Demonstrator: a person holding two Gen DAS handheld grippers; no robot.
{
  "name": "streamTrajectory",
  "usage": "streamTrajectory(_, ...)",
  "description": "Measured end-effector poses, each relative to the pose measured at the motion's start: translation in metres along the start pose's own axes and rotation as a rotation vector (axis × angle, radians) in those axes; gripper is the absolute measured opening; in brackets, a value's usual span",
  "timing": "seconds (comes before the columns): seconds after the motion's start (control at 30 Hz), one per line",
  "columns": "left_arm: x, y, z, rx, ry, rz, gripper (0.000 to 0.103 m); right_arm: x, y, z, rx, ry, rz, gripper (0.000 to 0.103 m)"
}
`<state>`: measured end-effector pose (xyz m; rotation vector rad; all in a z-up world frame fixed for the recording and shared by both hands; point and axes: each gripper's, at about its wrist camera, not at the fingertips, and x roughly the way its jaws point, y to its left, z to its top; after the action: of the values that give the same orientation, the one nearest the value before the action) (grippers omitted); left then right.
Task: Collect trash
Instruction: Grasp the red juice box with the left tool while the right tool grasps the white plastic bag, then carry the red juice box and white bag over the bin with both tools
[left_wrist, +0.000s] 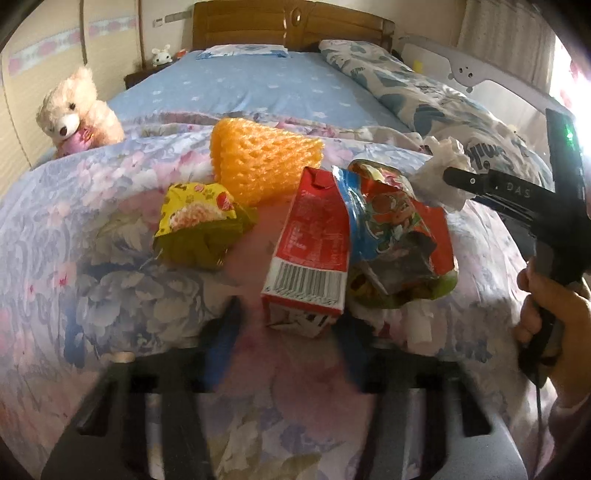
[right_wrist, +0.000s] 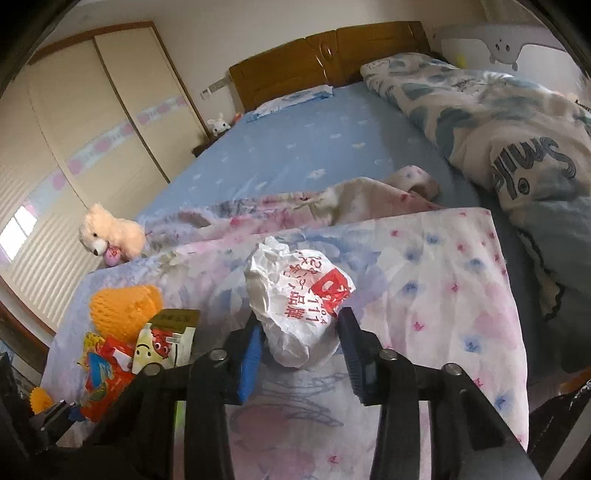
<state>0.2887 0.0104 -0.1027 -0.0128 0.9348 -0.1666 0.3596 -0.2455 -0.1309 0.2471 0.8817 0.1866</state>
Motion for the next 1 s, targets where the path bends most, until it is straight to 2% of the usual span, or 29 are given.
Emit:
streamTrajectory(0.17,-0.007,-0.003,-0.008,0.013,0.003,0.001,0.034,-0.019,0.003,-0.012,-0.018,-0.015,0.021,0.035)
streamTrajectory(0.53,-0.051,-0.001,-0.060,-0.102,0.004,-0.067,0.034,-0.088,-0.007,-0.067,0.041,-0.023,0.075,0.035)
streamTrajectory(1.0,-0.086,-0.073,-0.083,0.036,-0.022,-0.158,0.034,-0.165,-0.024,-0.116,0.077,-0.062,0.054,0.035)
